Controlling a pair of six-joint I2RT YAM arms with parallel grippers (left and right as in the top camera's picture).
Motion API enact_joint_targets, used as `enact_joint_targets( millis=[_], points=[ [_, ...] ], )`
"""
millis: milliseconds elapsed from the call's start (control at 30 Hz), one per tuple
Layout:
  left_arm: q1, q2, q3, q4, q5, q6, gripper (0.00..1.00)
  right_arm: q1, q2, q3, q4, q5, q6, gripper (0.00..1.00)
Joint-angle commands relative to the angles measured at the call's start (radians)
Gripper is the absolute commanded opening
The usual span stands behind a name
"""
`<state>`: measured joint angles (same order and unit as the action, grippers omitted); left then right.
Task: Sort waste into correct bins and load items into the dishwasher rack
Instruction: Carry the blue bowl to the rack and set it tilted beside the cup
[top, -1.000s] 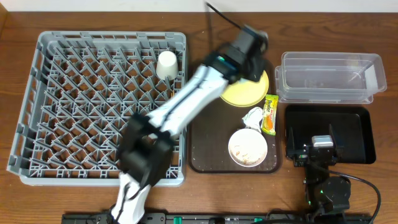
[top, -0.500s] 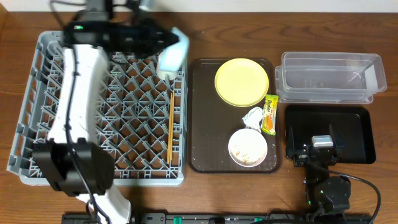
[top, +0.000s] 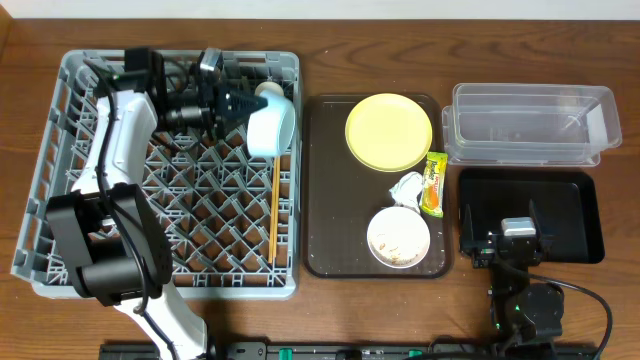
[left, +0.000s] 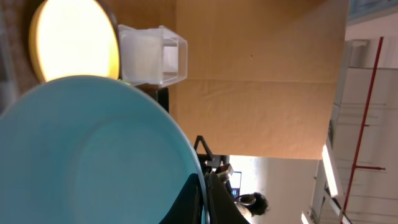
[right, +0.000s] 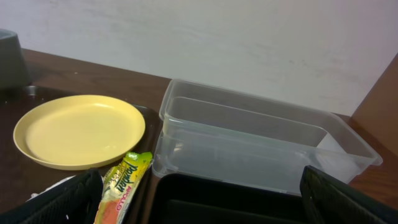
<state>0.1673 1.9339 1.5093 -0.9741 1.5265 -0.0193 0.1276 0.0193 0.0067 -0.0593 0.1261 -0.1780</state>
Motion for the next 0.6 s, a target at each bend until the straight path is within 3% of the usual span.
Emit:
enact_joint_targets(
  millis=[0,567],
  points=[
    [0.005,0.008,-0.05,0.012,0.046,0.091,0.06,-0.005,0.001,-0.001,-0.004,-0.003,-0.01,0.99],
    [0.058,0.008,-0.107,0.101,0.021,0.086,0.06,-0.005,0.001,-0.001,-0.004,-0.003,-0.01,0.99]
  ],
)
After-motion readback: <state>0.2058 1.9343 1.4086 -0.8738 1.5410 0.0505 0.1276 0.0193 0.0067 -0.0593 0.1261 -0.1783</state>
